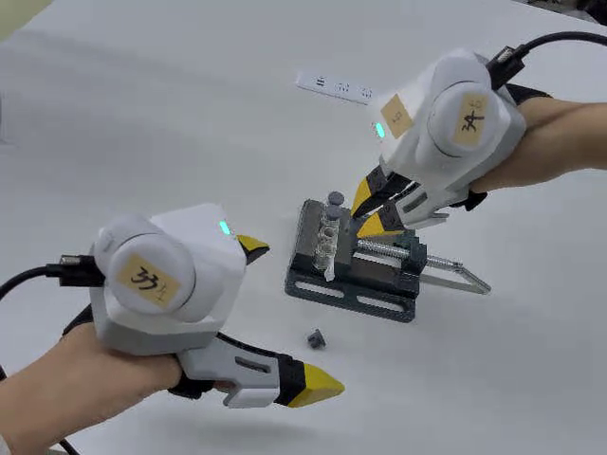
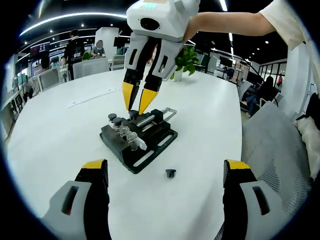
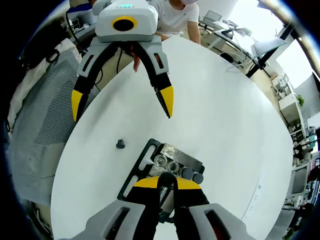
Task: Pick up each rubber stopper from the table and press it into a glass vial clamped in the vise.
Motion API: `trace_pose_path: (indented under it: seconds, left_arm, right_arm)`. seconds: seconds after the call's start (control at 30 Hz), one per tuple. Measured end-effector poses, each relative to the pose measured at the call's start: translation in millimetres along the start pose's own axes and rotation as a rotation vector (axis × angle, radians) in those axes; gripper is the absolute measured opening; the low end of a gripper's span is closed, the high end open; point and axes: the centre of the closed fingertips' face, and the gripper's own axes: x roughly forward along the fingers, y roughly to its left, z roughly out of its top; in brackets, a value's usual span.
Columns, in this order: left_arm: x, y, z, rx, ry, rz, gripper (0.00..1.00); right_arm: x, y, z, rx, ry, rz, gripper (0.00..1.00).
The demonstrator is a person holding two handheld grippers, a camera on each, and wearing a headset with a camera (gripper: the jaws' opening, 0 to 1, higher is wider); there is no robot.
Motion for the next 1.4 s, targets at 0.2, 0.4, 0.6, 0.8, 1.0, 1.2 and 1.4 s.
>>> trace_pose_path:
  seconds: [0.2,0.4,0.6,0.8,1.0,1.2,1.4]
  left_arm:
    - [-1.9,12.1,-5.2,-0.024,0.009,0.03,0.99]
    - [-2.7,16.7,-12.0,-0.041,0.016,0.036,0.99]
    - [-3.0,17.4,-16.0,-0.067,0.014,0.041,0.99]
    - [-3.3,17.1,-19.0,-0.081,0.012,0.041,0.99]
    - [-4.3,18.9,-21.8,-0.097,0.008,0.042,0.99]
    - [-4.3,20.4,-23.2,-0.111,0.003,0.042,0.99]
    - [-3.6,19.1,-23.7,-0.116,0.003,0.039,0.98]
  right_arm:
    - [4.5,-5.9,3.1,-0.073,0.008,-0.008,0.05]
    - [10.0,-6.3,3.7,-0.117,0.028,0.005,0.05]
    - [15.6,-6.3,3.3,-0.118,0.035,0.028,0.05]
    - [18.1,-7.2,4.2,-0.121,0.039,0.037,0.05]
    - [20.2,-7.7,3.4,-0.133,0.055,0.045,0.05]
    - [20.4,-8.0,2.7,-0.154,0.079,0.049,0.05]
    - [20.3,-7.9,4.1,-0.16,0.1,0.064,0.05]
